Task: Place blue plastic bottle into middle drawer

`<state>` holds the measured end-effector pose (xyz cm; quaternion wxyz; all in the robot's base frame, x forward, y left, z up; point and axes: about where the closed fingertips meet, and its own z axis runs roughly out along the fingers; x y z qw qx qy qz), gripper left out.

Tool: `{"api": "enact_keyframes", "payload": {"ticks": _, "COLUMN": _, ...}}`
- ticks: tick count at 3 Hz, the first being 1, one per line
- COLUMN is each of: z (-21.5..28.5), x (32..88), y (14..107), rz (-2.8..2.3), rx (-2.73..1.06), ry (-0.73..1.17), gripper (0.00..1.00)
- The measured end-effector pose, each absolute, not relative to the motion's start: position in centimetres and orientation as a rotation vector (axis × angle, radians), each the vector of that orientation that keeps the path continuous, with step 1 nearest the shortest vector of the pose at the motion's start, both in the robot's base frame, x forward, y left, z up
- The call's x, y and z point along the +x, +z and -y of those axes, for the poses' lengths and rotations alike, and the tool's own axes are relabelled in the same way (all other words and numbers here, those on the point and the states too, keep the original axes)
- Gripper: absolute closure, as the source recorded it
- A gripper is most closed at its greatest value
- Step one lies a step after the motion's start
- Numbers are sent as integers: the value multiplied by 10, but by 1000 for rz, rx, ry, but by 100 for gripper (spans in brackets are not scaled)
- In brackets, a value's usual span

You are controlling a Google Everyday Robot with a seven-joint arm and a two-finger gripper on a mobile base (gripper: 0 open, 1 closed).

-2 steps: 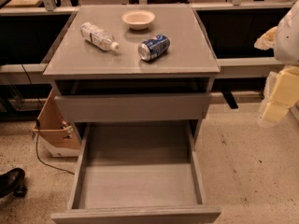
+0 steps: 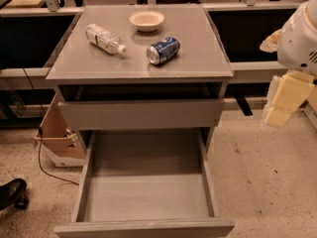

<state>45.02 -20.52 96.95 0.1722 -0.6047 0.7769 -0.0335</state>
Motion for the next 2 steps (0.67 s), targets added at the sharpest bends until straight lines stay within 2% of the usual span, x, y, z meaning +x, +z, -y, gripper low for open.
{"api": "enact_keyframes", "payload": {"ticks": 2, "z": 137, "x": 519, "y": 928, "rz": -2088, "rx": -1718, "ry": -47, "gripper": 0}}
